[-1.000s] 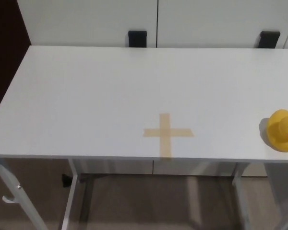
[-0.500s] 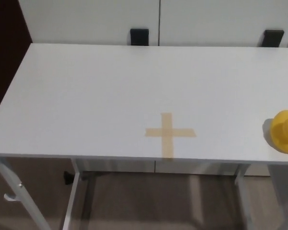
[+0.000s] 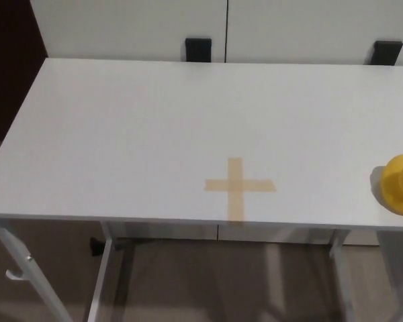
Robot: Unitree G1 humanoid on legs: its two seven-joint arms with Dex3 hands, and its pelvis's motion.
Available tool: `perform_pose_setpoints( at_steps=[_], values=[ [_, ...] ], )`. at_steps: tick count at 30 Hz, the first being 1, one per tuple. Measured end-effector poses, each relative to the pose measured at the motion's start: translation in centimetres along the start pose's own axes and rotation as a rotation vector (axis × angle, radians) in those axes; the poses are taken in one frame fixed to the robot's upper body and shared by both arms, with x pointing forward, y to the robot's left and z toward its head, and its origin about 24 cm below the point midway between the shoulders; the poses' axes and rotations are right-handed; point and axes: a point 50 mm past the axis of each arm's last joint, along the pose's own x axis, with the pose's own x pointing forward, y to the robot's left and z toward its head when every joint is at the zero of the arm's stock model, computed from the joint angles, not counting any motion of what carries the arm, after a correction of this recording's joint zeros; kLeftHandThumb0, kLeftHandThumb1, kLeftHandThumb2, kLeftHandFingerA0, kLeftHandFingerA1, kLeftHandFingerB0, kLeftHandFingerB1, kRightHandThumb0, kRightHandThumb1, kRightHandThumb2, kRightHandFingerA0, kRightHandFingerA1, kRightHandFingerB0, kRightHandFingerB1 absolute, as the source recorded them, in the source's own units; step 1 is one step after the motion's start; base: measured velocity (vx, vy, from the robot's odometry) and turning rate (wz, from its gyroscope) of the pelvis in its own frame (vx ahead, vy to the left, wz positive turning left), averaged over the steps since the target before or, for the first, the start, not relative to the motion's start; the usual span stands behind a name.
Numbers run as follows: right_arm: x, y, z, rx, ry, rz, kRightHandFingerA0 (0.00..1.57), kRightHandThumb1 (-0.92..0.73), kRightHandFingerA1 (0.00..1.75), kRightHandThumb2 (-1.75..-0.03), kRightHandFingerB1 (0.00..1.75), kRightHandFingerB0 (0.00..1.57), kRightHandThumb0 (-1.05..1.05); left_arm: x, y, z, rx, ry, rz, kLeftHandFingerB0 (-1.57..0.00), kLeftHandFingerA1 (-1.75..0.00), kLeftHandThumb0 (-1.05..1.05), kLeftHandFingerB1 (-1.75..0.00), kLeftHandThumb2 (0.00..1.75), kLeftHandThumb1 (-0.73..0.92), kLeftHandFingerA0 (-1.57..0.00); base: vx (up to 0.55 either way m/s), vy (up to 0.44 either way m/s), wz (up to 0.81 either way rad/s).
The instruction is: The robot uses its right hand to push the yellow duck toy to the center of the white desk.
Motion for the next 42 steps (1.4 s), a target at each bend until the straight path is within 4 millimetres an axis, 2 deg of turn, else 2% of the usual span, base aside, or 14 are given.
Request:
perform_pose_setpoints(
  at_steps=[3, 7, 8, 9, 12, 17, 18, 24, 25, 32, 33, 36, 37, 42],
  values=[
    [0.4, 1.8, -0.3, 0.003, 0.014, 0.054, 0.00, -0.77, 0.23, -1.15, 0.22, 0.02, -0.79, 0.1, 0.1, 0.4, 0.004, -0.009, 0.000, -0.91, -0.89, -0.13, -0.88, 0.88, 0.57, -0.87, 0.00, 0.000, 0.00],
    [0.9, 3.8, -1.3, -0.010, 0.061, 0.108, 0.01, -0.83, 0.22, -1.17, 0.17, 0.08, -0.87, 0.1, 0.3, 0.7, 0.007, -0.017, 0.004, -0.93, -0.89, -0.15, -0.89, 0.87, 0.56, -0.89, 0.00, 0.000, 0.00],
    [0.9, 3.8, -1.3, -0.010, 0.061, 0.108, 0.00, -0.75, 0.25, -1.17, 0.25, 0.03, -0.75, 0.1, 0.3, 0.7, 0.007, -0.017, 0.004, -0.89, -0.86, -0.18, -0.85, 0.80, 0.60, -0.88, 0.00, 0.000, 0.00],
    [0.9, 4.3, -1.6, -0.016, 0.073, 0.121, 0.00, -0.75, 0.25, -1.17, 0.25, 0.03, -0.75, 0.1, 0.3, 0.6, 0.007, -0.016, 0.005, -0.89, -0.86, -0.18, -0.85, 0.80, 0.60, -0.88, 0.00, 0.000, 0.00],
    [1.1, 5.6, -2.0, -0.020, 0.084, 0.158, 0.00, -0.78, 0.25, -1.16, 0.24, 0.01, -0.76, 0.1, 0.5, 0.5, 0.009, -0.013, 0.010, -0.86, -0.84, -0.17, -0.83, 0.89, 0.59, -0.86, 0.00, 0.000, 0.00],
    [1.2, 7.4, -2.6, -0.009, 0.101, 0.211, 0.00, -0.82, 0.16, -1.15, 0.15, 0.00, -0.83, 0.1, 0.9, 0.4, 0.012, -0.011, 0.018, -0.85, -0.85, -0.17, -0.83, 0.82, 0.57, -0.87, 0.00, 0.000, 0.00],
    [1.2, 7.5, -2.6, -0.007, 0.102, 0.213, 0.00, -0.79, 0.21, -1.15, 0.22, 0.01, -0.76, 0.1, 0.9, 0.4, 0.012, -0.011, 0.018, -0.85, -0.88, -0.17, -0.84, 0.82, 0.57, -0.88, 0.00, 0.000, 0.00],
    [1.3, 8.6, -2.4, 0.008, 0.099, 0.239, 0.02, -0.76, 0.26, -1.13, 0.29, 0.05, -0.72, 0.1, 0.9, 0.4, 0.012, -0.011, 0.019, -0.85, -0.84, -0.15, -0.83, 0.88, 0.58, -0.88, 0.00, 0.000, 0.00],
    [1.4, 8.7, -2.3, 0.007, 0.100, 0.242, 0.00, -0.92, 0.28, -0.74, 0.24, 0.09, -0.74, 0.1, 0.9, 0.4, 0.011, -0.011, 0.019, -0.87, -0.84, -0.14, -0.84, 0.89, 0.58, -0.89, 0.00, 0.000, 0.00],
    [1.8, 9.1, -1.9, -0.006, 0.111, 0.253, 0.04, -0.92, 0.29, -0.74, 0.26, 0.14, -0.77, 0.1, 0.9, 0.5, 0.013, -0.012, 0.019, -0.86, -0.85, -0.15, -0.84, 0.83, 0.58, -0.90, 0.00, 0.000, 0.00],
    [1.8, 9.2, -2.0, -0.009, 0.116, 0.255, 0.06, -0.92, 0.31, -0.71, 0.26, 0.14, -0.77, 0.1, 0.9, 0.5, 0.013, -0.012, 0.019, -0.89, -0.91, -0.15, -0.90, 1.02, 0.49, -0.89, 0.00, 0.000, 0.00],
    [1.9, 9.4, -2.2, -0.032, 0.135, 0.266, 0.07, -0.92, 0.32, -0.71, 0.27, 0.14, -0.75, 0.1, 0.9, 0.4, 0.014, -0.010, 0.018, -0.89, -0.91, -0.15, -0.90, 1.03, 0.49, -0.88, 0.00, 0.000, 0.00],
    [1.9, 9.5, -2.4, -0.044, 0.144, 0.272, 0.07, -0.92, 0.31, -0.72, 0.27, 0.13, -0.75, 0.1, 0.9, 0.4, 0.017, -0.010, 0.017, -0.88, -0.89, -0.15, -0.85, 0.87, 0.56, -0.89, 0.00, 0.000, 0.00],
    [2.1, 9.8, -2.5, -0.077, 0.163, 0.284, 0.09, -0.92, 0.32, -0.70, 0.28, 0.15, -0.80, 0.1, 0.8, 0.5, 0.026, -0.011, 0.014, -0.89, -0.89, -0.14, -0.87, 0.88, 0.57, -0.90, 0.00, 0.000, 0.00]
  ],
)
